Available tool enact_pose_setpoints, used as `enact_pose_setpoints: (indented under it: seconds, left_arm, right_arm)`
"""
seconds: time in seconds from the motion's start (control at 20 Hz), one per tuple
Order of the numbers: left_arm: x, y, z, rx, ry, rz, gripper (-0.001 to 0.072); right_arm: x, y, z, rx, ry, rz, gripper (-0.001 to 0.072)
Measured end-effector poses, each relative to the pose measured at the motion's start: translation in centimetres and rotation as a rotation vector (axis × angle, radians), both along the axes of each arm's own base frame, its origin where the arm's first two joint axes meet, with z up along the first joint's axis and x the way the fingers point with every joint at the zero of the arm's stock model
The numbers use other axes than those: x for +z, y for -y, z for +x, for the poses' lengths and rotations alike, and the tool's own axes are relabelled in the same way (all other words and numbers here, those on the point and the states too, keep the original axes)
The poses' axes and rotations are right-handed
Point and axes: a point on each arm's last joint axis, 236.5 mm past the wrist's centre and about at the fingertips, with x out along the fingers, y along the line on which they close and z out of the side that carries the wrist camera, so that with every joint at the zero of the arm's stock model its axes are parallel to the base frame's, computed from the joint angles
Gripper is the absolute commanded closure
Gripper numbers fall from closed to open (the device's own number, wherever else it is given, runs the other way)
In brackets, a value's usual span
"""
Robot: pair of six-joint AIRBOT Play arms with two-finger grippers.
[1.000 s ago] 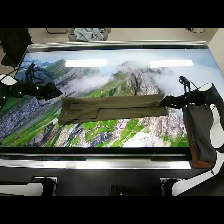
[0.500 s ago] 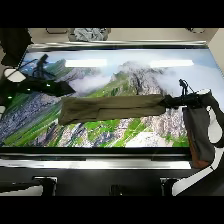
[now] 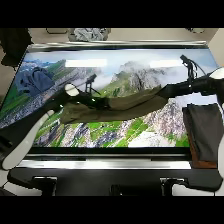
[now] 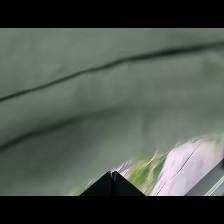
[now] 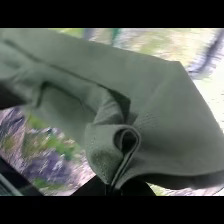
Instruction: Fold the shirts.
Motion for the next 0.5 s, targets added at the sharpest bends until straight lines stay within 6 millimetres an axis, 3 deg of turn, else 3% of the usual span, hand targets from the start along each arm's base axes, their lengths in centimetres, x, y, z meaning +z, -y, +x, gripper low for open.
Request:
enact_pose_setpoints:
  seconds: [0.2, 0.4, 0.5]
  left_arm:
    - [-1.5, 4.6, -0.2, 0.076, -0.089, -0.129, 0.0674]
    - [-3.1, 9.4, -1.9, 0.128, -0.223, -0.261, 0.0677]
    - [-3.0, 10.6, -2.0, 0.135, -0.234, -0.311, 0.0679]
  right_arm:
    - [6.1, -3.4, -3.5, 0.038, 0.110, -0.055, 0.0672]
    - [9.0, -5.6, -5.6, 0.044, 0.153, -0.055, 0.0670]
    - [9.8, -6.3, -5.5, 0.026, 0.173, -0.041, 0.0670]
